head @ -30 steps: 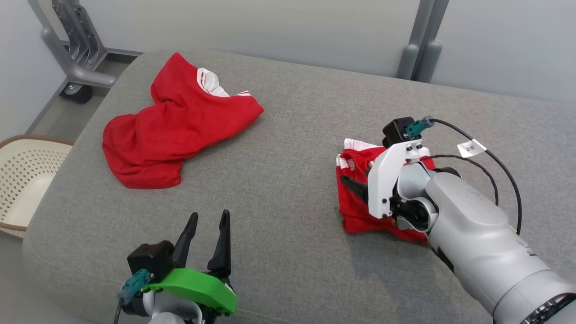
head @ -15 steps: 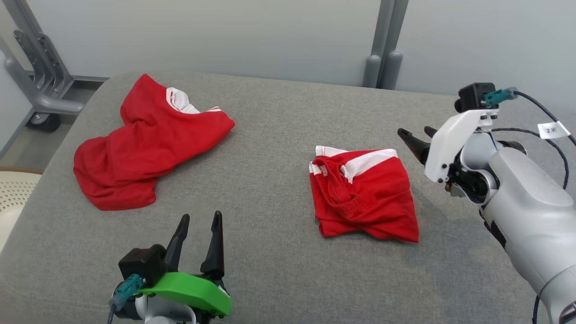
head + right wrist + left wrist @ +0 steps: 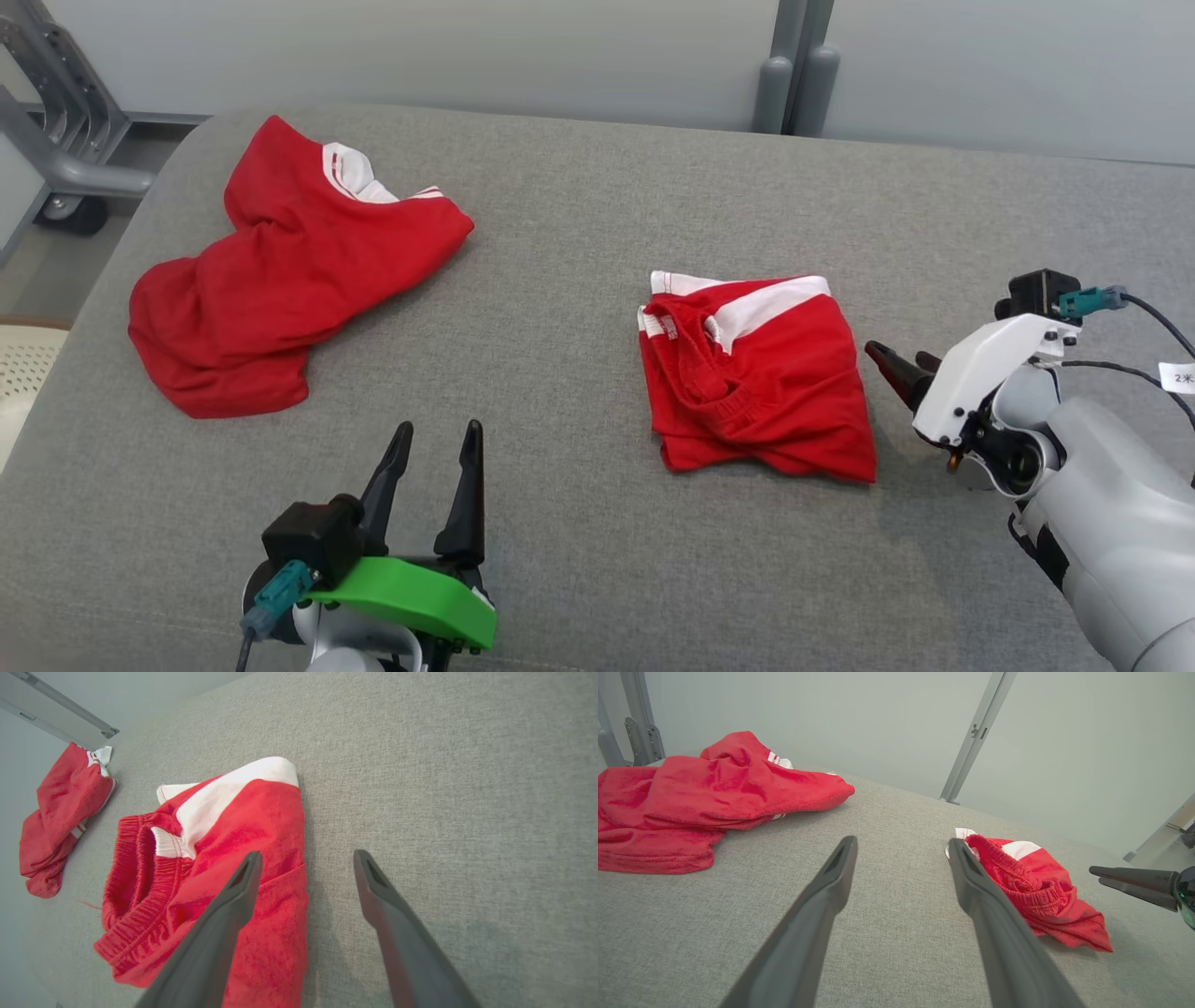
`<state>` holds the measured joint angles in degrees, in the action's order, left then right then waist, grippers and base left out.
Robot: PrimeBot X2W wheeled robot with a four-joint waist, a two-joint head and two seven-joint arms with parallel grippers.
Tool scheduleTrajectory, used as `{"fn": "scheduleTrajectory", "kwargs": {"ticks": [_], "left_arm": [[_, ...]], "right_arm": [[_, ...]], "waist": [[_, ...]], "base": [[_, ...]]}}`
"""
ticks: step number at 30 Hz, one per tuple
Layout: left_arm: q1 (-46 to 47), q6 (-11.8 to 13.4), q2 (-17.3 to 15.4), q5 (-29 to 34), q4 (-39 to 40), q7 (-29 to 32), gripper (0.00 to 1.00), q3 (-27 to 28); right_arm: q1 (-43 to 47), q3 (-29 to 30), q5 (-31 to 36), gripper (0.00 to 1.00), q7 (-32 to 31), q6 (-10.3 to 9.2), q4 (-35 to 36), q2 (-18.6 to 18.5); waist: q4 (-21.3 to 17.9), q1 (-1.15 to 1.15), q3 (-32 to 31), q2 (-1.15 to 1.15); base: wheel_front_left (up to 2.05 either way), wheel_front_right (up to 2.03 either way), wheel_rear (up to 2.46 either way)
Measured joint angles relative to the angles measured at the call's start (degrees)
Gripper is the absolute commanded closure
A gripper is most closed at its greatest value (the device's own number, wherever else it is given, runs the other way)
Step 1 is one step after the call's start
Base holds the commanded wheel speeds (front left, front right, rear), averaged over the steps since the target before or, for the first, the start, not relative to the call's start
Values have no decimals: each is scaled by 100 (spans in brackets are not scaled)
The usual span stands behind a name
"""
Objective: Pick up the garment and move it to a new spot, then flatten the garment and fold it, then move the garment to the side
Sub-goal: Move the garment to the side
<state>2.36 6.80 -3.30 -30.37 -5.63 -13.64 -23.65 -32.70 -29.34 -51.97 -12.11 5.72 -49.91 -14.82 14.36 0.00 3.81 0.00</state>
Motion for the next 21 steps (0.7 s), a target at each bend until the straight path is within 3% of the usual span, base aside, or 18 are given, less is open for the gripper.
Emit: {"fn": "scheduleTrajectory", "kwargs": {"ticks": [19,20,21], "left_arm": [[91,3,5,41,58,51,0,115],[91,3,7,41,58,51,0,115],[91,3,7,41,58,51,0,115]], "right_arm": [[21,171,-467,0,-157,81,-255,213],[10,164,-467,12,-166,81,-266,210],[0,147,-464,45,-177,81,-269,204]], "waist": [[534,0,407,0],[541,0,415,0],[546,0,423,0]], "base": [[0,0,0],[0,0,0],[0,0,0]]}}
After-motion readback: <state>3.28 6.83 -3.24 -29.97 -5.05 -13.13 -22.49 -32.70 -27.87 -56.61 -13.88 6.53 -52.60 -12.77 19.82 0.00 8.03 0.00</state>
